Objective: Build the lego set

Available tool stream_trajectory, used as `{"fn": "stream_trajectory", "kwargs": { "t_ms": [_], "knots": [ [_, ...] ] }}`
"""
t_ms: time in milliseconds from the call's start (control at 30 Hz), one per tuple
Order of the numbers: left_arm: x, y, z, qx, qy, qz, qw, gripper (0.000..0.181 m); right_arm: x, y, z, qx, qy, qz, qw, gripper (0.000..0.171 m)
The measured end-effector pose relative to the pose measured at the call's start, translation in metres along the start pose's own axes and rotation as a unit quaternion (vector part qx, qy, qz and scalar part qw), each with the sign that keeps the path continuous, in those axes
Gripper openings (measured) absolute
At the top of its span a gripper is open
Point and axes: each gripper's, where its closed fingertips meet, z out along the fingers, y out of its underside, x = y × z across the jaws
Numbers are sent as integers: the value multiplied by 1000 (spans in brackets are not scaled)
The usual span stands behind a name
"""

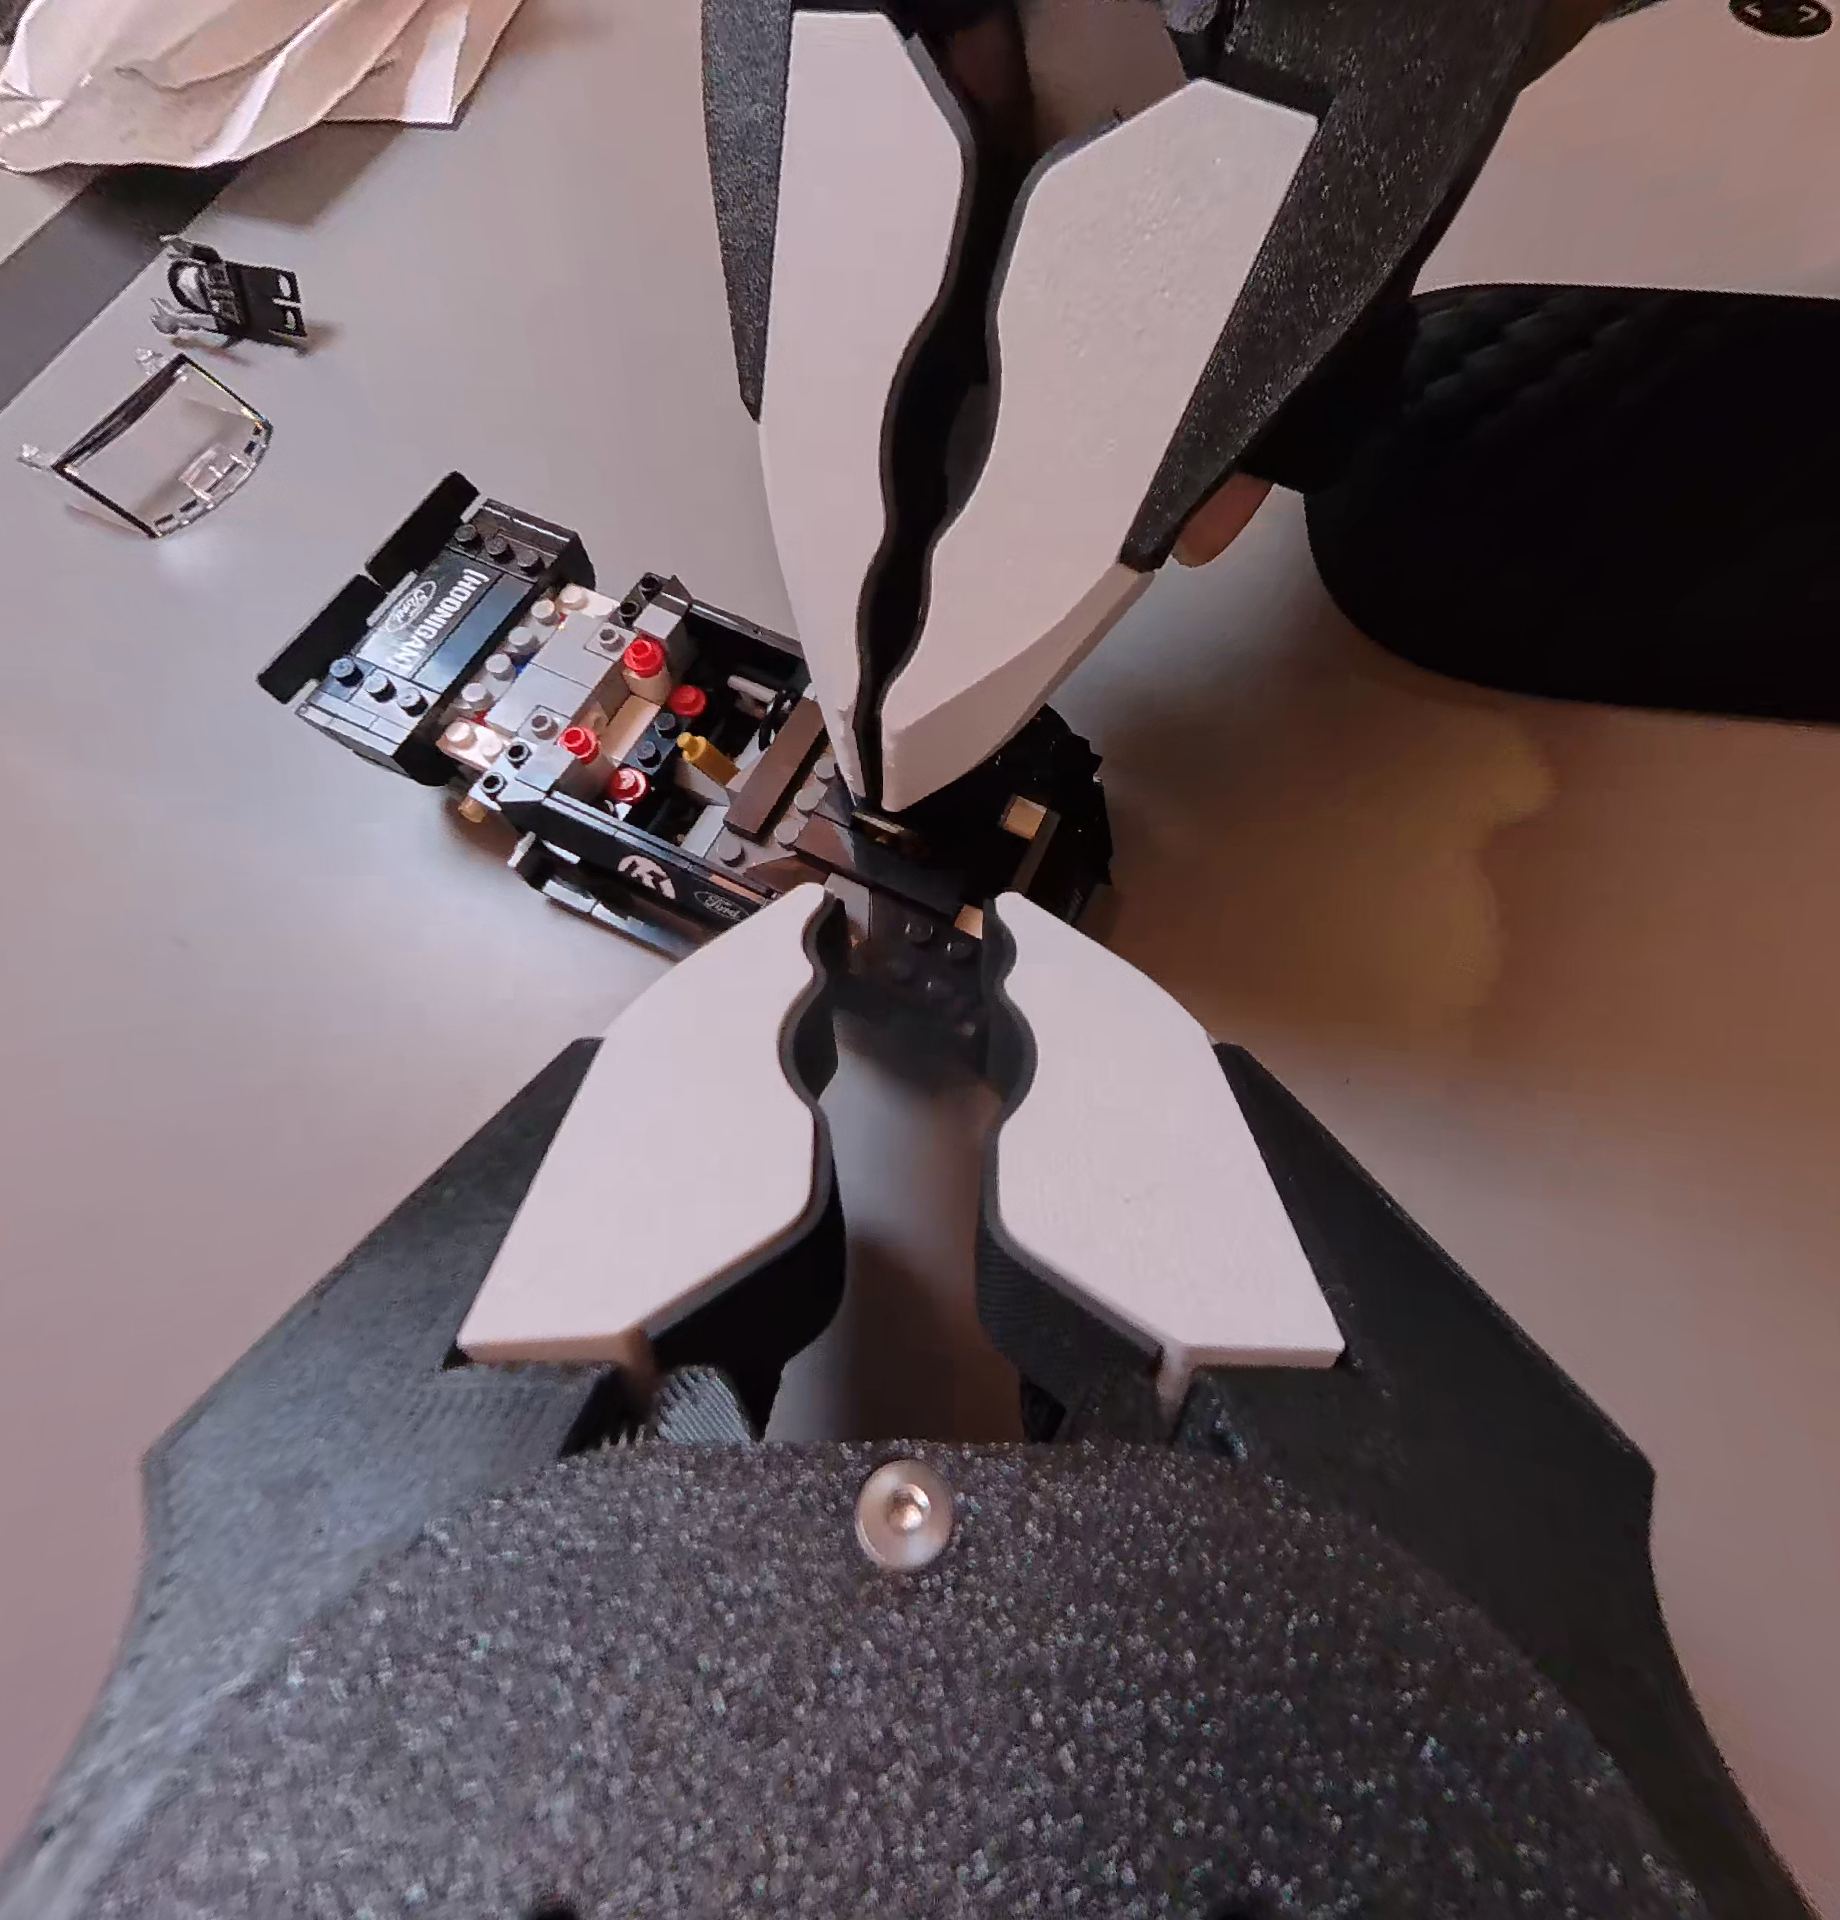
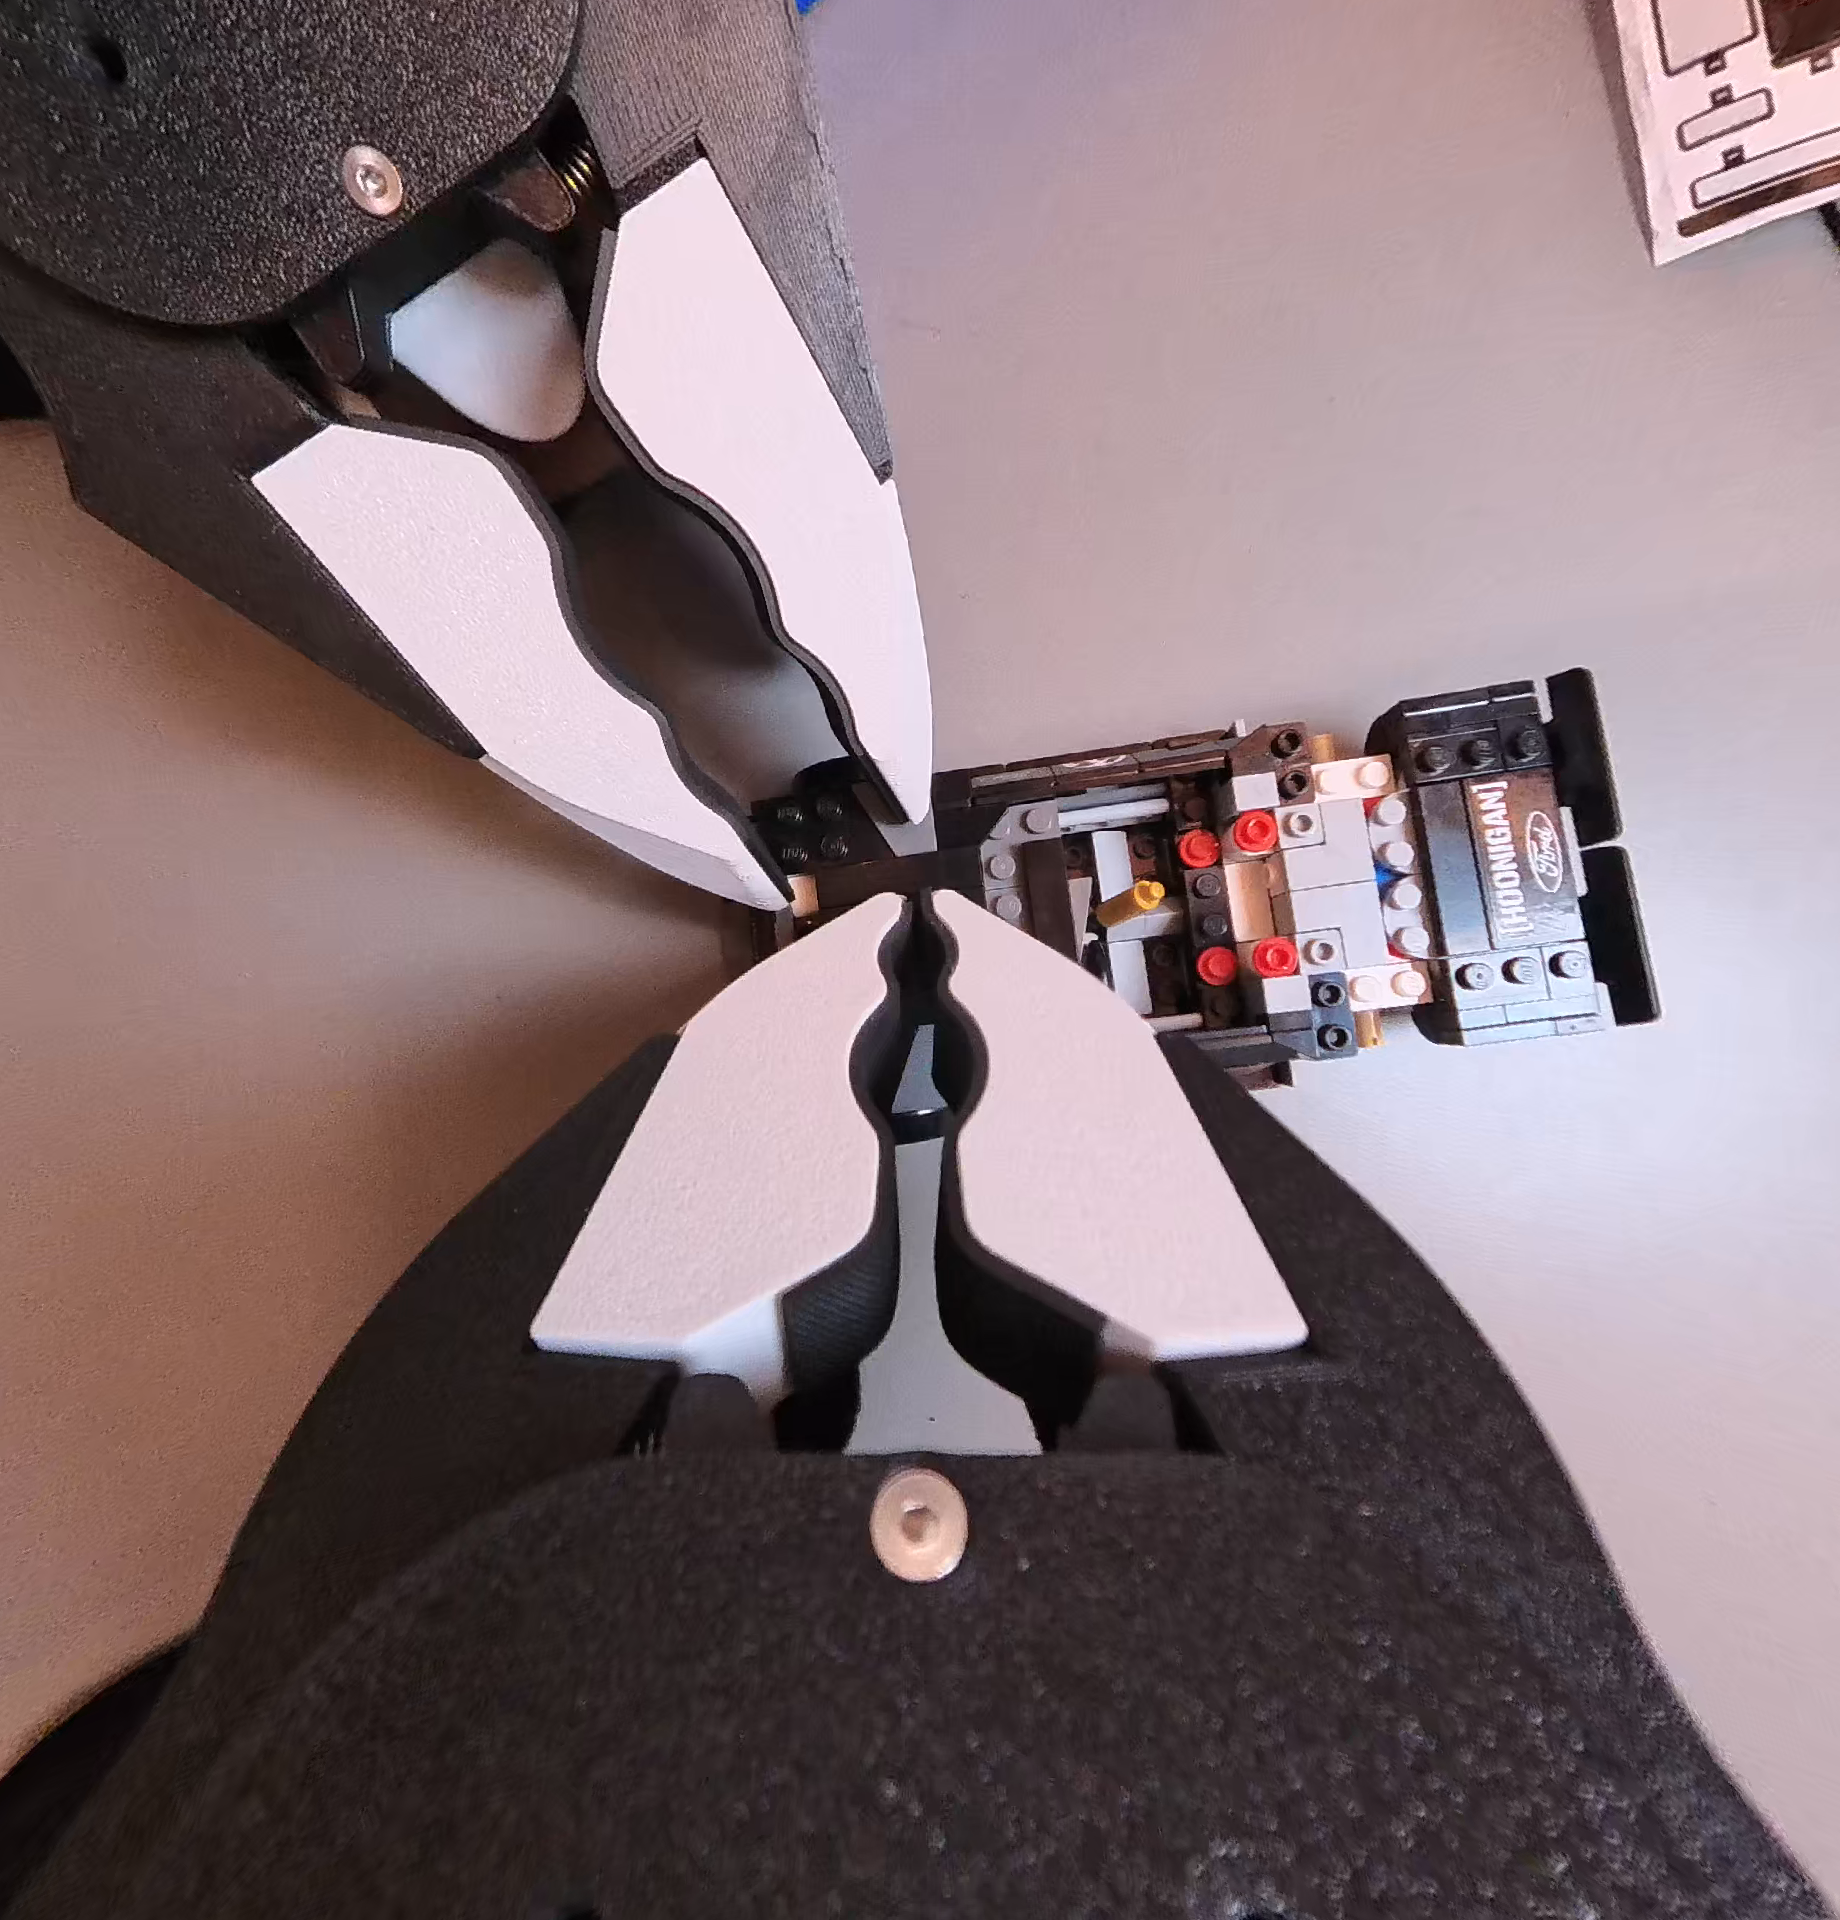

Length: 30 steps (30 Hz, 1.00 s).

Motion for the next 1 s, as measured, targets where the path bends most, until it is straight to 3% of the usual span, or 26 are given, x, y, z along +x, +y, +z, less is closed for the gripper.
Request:
{"fn": "stream_trajectory", "kwargs": {
  "t_ms": [333,500,767,833,867,1000],
  "knots": [
    [5,-2,1,4,10,-8,1000,27,2,2,4,8,-35,45,998,0],
    [7,-2,1,4,15,-8,1000,27,1,-28,-22,107,-29,50,993,0],
    [8,-2,0,1,14,-2,1000,27,4,0,-19,88,-6,64,994,0],
    [8,-3,1,1,14,-1,1000,27,0,7,-15,75,-12,74,994,32],
    [8,-3,1,1,15,0,1000,27,-1,9,-12,69,-14,77,995,38],
    [8,-4,0,3,15,2,1000,27,-2,9,-6,57,-9,73,996,39]
  ]
}}
